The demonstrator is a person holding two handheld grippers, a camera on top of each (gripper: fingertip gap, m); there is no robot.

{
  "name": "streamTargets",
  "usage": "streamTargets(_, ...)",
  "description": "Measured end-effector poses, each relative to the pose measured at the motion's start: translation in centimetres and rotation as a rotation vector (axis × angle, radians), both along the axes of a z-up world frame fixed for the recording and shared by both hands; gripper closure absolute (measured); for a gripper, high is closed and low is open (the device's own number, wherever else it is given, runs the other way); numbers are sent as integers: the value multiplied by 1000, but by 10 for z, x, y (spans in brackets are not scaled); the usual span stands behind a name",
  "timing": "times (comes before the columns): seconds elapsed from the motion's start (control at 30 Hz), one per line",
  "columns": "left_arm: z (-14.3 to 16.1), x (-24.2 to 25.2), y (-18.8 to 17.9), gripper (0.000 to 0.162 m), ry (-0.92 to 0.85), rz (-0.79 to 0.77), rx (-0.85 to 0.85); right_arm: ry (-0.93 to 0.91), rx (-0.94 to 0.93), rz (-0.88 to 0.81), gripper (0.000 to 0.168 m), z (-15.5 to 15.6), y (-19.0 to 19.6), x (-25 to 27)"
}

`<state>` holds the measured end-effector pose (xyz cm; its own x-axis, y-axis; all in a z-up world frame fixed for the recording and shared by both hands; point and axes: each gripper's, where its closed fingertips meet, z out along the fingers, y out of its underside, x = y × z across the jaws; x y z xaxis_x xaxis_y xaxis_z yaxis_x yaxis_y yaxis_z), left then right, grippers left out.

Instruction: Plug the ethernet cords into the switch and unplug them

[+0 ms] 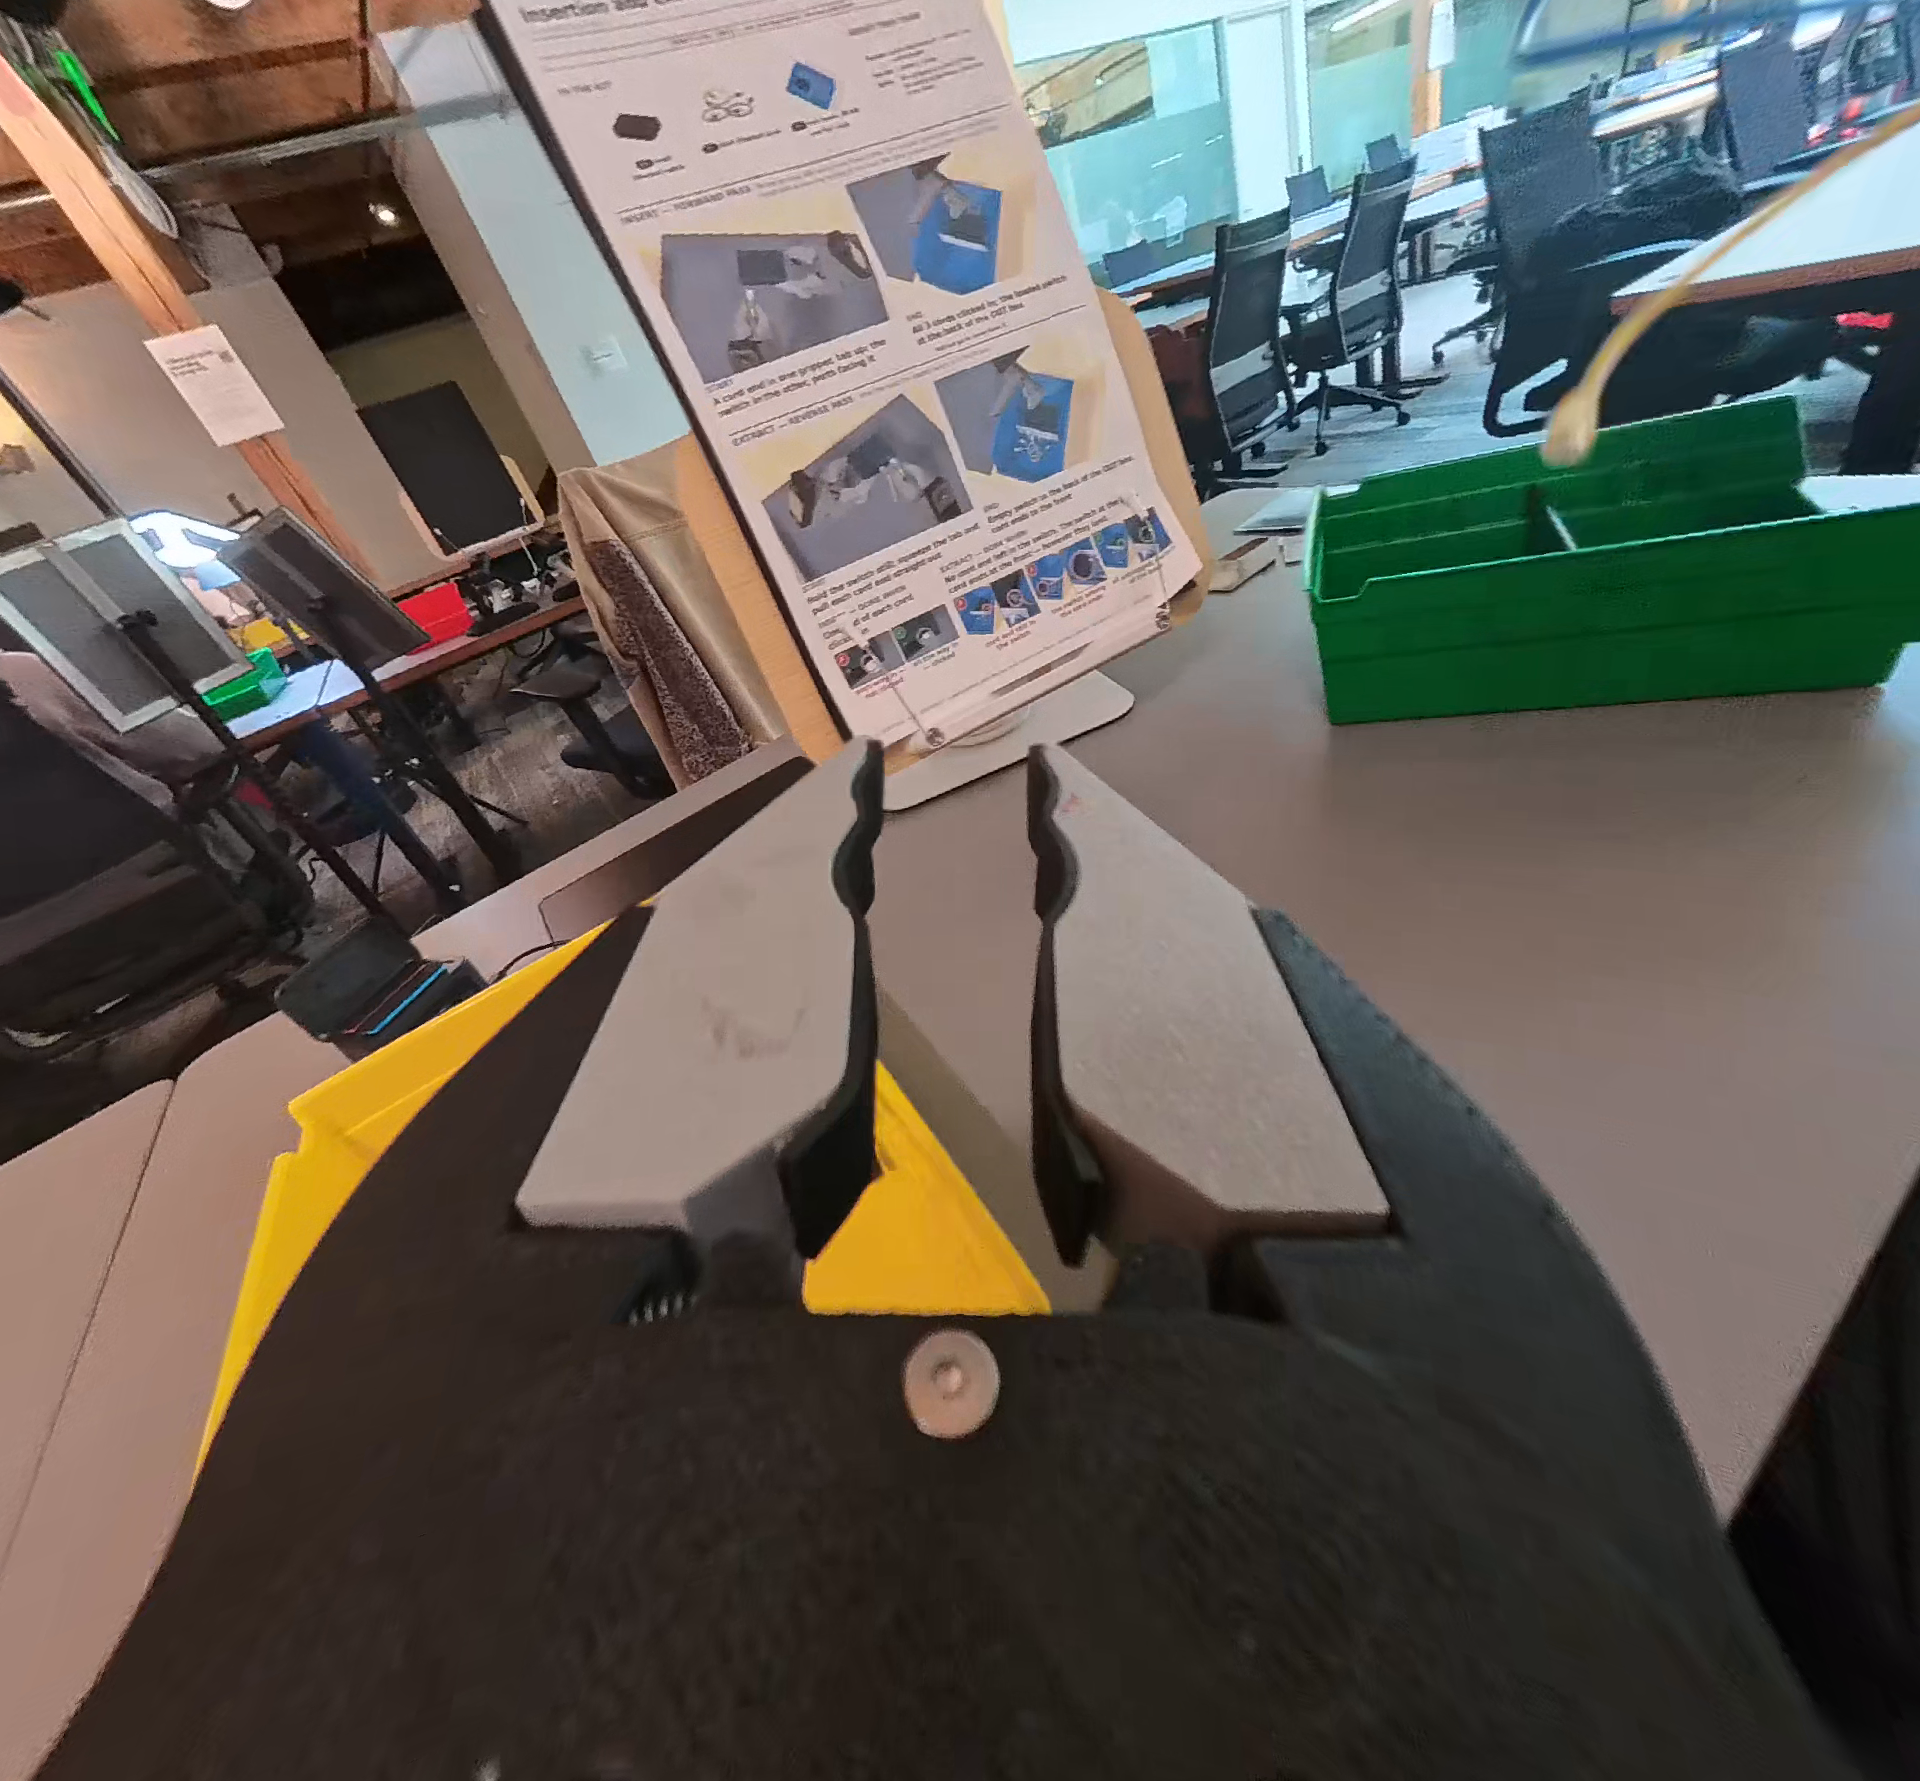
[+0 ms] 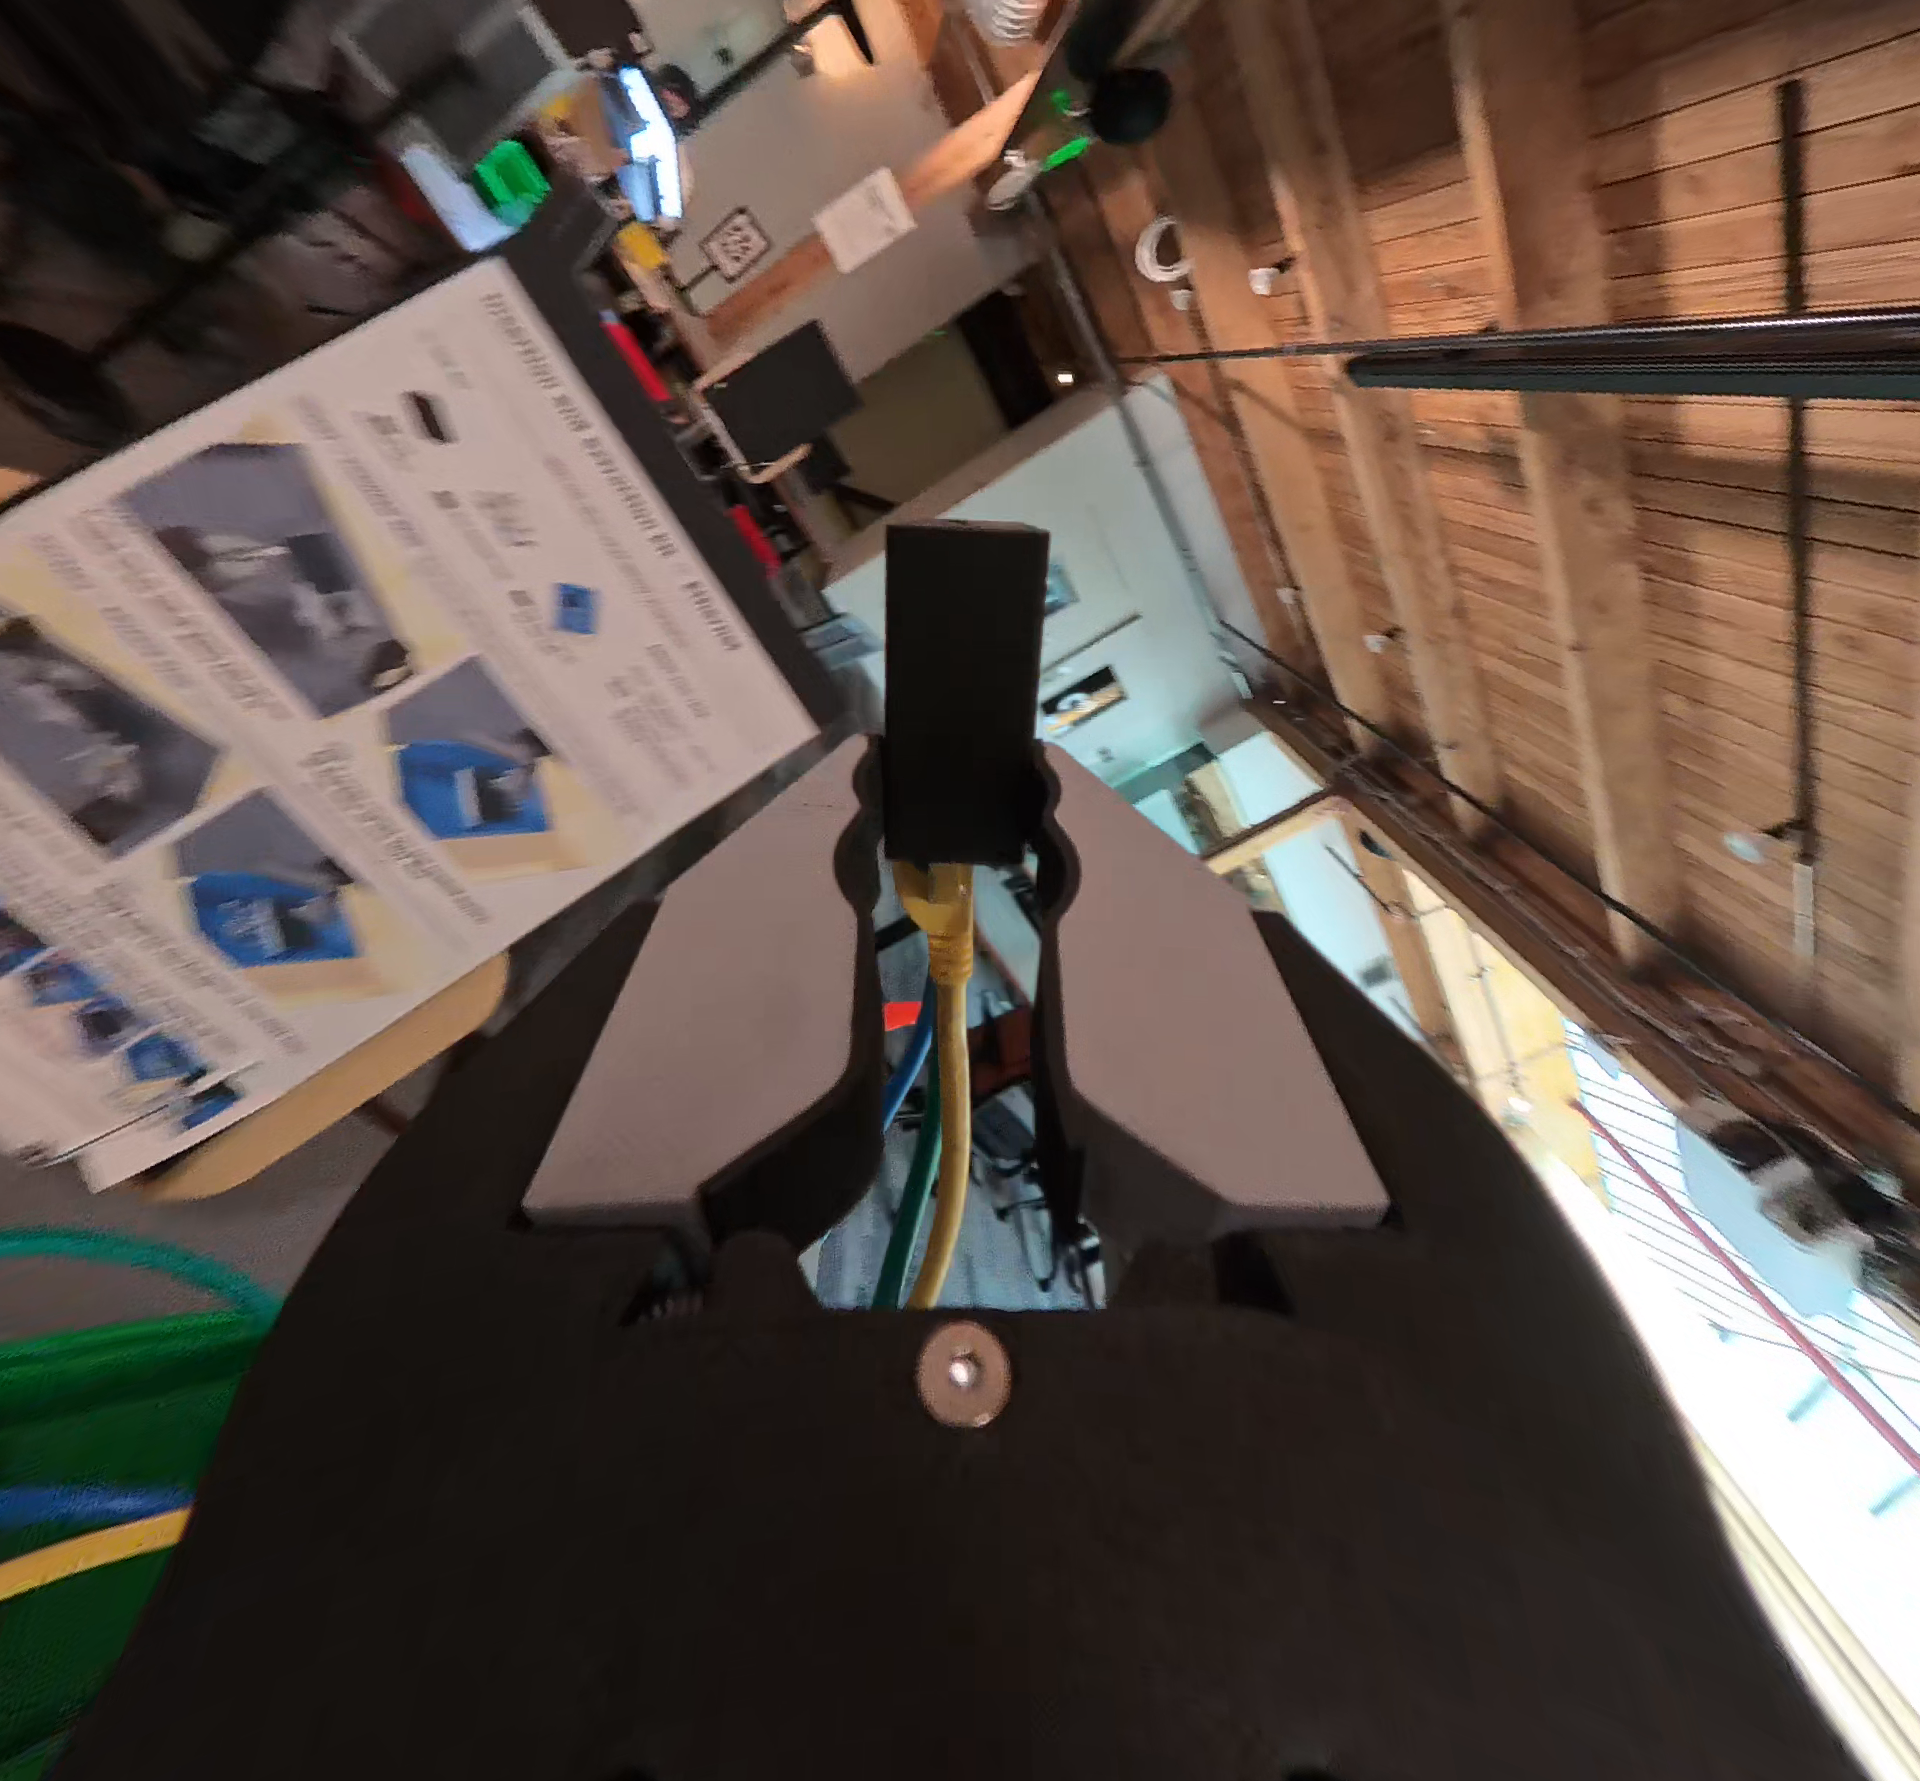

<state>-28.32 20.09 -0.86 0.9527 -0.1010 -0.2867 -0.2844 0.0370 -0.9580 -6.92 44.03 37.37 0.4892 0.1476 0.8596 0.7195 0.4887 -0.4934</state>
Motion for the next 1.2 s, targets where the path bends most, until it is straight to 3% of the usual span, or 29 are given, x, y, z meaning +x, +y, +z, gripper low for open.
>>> streamTargets(0.1,-1,-7,1,135,-22,3,2,13,56,-84,146,25,21,12)
streamTargets(0.3,-1,-16,0,136,-14,33,11,39,36,-277,147,19,84,43)
streamTargets(0.7,-17,-38,13,135,-29,70,-24,-53,-143,-384,146,-108,187,89)
streamTargets(0.93,-22,-31,21,135,10,81,-40,5,-147,-389,146,-100,201,103)
streamTargets(1.1,-32,-27,33,135,45,90,-73,26,-139,-246,146,-85,198,80)
streamTargets(1.2,-36,-26,37,134,52,93,-87,34,-197,-167,146,-98,204,66)
